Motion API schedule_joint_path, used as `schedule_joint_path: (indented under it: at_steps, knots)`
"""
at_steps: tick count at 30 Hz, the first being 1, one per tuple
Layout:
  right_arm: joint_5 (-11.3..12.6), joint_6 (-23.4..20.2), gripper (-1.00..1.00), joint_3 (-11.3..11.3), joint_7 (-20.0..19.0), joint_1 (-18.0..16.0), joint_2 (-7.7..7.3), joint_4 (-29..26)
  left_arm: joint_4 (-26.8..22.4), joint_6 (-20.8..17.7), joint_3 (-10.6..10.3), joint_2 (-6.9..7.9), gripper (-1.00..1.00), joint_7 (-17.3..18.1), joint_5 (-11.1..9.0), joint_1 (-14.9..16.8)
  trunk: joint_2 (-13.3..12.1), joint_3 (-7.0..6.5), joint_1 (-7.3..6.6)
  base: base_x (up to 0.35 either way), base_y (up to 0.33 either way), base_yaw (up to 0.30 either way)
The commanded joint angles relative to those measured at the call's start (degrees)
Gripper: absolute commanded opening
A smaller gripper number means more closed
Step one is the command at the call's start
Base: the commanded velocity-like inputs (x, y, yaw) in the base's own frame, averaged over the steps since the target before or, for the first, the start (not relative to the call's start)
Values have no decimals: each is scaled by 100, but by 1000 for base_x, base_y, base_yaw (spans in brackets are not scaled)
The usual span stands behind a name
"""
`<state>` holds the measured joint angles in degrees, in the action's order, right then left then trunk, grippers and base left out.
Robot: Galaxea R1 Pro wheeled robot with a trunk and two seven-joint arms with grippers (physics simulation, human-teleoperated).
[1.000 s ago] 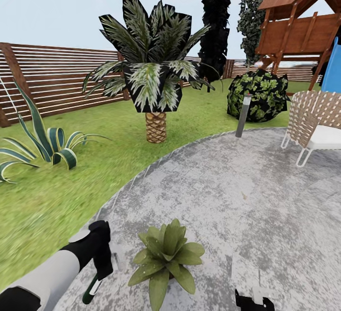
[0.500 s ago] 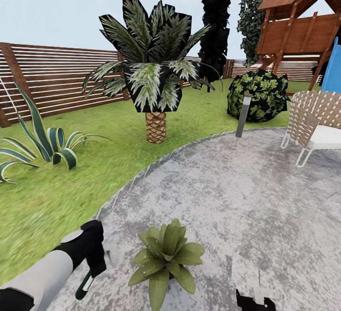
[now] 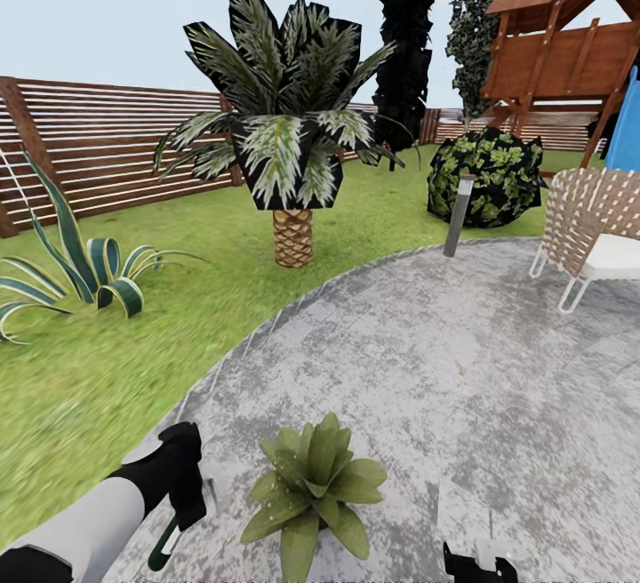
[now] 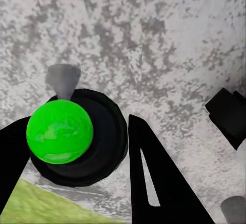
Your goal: Pick up the pesticide atomizer in the garden and spray insectifuge to fully cover both potted plants in the garden.
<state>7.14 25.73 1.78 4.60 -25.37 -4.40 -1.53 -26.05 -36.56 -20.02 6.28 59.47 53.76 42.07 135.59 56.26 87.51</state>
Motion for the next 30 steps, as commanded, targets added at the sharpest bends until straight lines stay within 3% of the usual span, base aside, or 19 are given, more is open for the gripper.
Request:
schedule_joint_path:
  at_steps: [1, 5, 10, 18, 21, 25, 30]
  knots:
    - [50, 20, 100, 24, -3, -3, 0, 4, -5, -39, -21, 4, -100, -8, -58, -2, 2, 15, -1, 0, 0, 0]
    - [50, 20, 100, 24, -3, -3, 0, 4, 210, -34, -11, -10, -100, -183, -159, -6, 2, 51, -1, 0, 0, 0]
    - [50, 20, 100, 24, -3, -3, 0, 4, 120, -28, 416, -43, -100, -287, -200, -5, 2, 95, -1, 0, 0, 0]
    - [50, 20, 100, 26, -16, -3, 5, 4, 134, -35, 472, 51, -100, -400, -198, -6, 2, 105, -1, 0, 0, 0]
    - [50, 20, 100, 30, -21, -3, 7, 4, 140, -28, 469, 6, -100, -390, -214, -6, 2, 105, -1, 0, 0, 0]
    - [42, 20, 100, 32, -22, -3, 9, 4, 64, -34, 456, -88, -100, -269, -217, 18, 2, 105, -1, 0, 0, 0]
    - [41, 20, 100, 32, -23, -3, 9, 4, 33, -40, 398, -208, -100, 264, -108, 108, 2, 105, -1, 0, 0, 0]
